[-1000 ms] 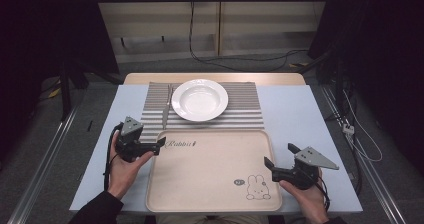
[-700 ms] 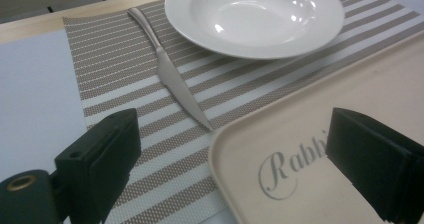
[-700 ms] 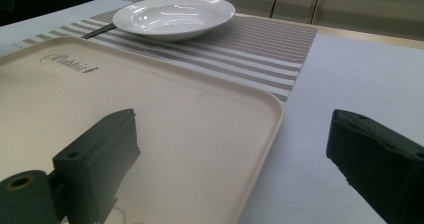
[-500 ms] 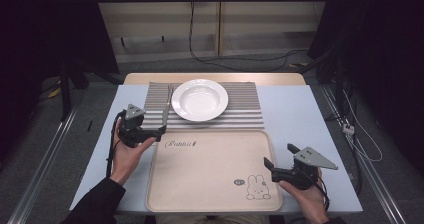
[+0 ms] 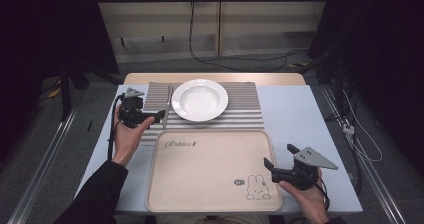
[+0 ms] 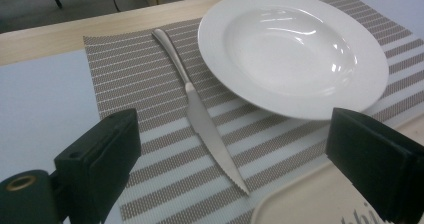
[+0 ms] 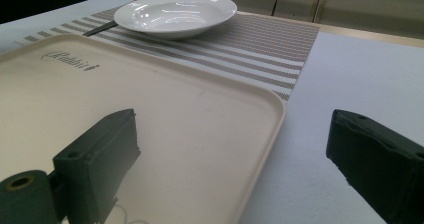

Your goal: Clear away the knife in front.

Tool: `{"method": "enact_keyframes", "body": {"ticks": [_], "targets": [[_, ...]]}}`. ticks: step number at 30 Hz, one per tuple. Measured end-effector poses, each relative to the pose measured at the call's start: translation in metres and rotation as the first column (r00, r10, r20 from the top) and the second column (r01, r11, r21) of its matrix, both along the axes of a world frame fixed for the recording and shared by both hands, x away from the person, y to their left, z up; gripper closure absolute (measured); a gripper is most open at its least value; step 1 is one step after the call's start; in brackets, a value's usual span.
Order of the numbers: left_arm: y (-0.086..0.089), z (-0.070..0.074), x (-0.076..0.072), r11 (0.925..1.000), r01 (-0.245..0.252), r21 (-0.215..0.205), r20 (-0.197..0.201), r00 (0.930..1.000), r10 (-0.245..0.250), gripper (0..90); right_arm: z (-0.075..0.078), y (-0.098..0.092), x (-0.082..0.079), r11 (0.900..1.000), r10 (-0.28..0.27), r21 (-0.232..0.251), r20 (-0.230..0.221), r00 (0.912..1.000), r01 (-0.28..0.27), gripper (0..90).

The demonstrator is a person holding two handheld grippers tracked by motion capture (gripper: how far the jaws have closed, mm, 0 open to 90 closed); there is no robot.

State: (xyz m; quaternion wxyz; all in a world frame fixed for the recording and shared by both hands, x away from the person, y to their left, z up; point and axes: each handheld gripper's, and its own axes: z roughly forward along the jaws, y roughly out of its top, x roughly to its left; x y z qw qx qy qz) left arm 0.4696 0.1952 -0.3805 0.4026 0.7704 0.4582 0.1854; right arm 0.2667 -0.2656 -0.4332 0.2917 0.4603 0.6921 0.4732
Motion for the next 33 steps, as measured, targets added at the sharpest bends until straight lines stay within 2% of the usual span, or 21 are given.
{"method": "enact_keyframes", "body": {"ticks": [2,4,6,8,12,17,20,23,27,28,30,31,33], "targets": [[-0.002,0.000,0.008,0.9997,-0.011,0.023,-0.002,0.9999,0.011,7.5,0.000,0.000,0.000,1.000,0.001,0.000,0.000,1.0000,-0.001,6.4],[-0.005,0.000,0.014,0.9988,0.012,0.047,-0.021,0.9997,-0.011,8.1,0.000,0.000,0.000,1.000,0.002,-0.001,0.000,1.0000,-0.002,6.4],[-0.009,-0.001,0.017,0.9985,-0.007,0.054,0.002,1.0000,0.007,10.6,0.000,0.000,-0.001,1.000,0.002,-0.002,0.000,1.0000,-0.002,6.4],[-0.010,0.000,0.022,0.9973,-0.001,0.074,0.003,1.0000,0.001,10.8,0.000,0.000,-0.002,1.000,0.003,-0.002,0.001,1.0000,-0.003,6.4],[-0.011,0.001,0.034,0.9967,-0.023,0.077,-0.001,0.9997,0.023,10.8,0.000,0.000,-0.002,1.000,0.001,-0.002,0.003,1.0000,-0.001,6.4],[-0.014,-0.005,0.051,0.9897,-0.042,0.137,0.010,0.9991,0.041,13.4,0.000,0.000,-0.002,1.000,0.002,-0.003,-0.002,1.0000,-0.002,6.5],[-0.016,-0.011,0.063,0.9903,-0.055,0.128,-0.008,0.9984,0.056,13.4,0.000,-0.001,-0.002,1.000,0.002,0.000,-0.004,1.0000,-0.002,6.5],[-0.020,-0.013,0.074,0.9852,-0.054,0.163,-0.022,0.9981,0.058,13.4,0.000,-0.001,-0.002,1.000,0.000,0.002,-0.005,1.0000,0.000,6.5],[-0.023,-0.014,0.088,0.9825,-0.060,0.176,-0.009,0.9980,0.063,17.2,-0.001,-0.001,-0.001,1.000,0.003,0.004,-0.008,1.0000,-0.002,6.5],[-0.024,-0.015,0.093,0.9795,-0.072,0.188,-0.009,0.9971,0.075,17.3,-0.001,-0.001,-0.001,1.000,0.003,0.002,-0.008,1.0000,-0.003,6.6],[-0.025,-0.017,0.100,0.9816,-0.065,0.179,-0.020,0.9974,0.070,17.3,-0.001,-0.001,0.000,1.000,0.003,0.004,-0.009,1.0000,-0.003,6.6],[-0.026,-0.019,0.104,0.9802,-0.070,0.185,-0.026,0.9968,0.076,17.3,-0.001,-0.001,0.000,1.000,0.001,0.004,-0.010,0.9999,-0.001,6.7],[-0.028,-0.021,0.110,0.9794,-0.067,0.190,-0.009,0.9975,0.070,17.3,-0.001,-0.002,0.001,1.000,0.001,0.010,-0.013,0.9999,0.000,6.7]]}}
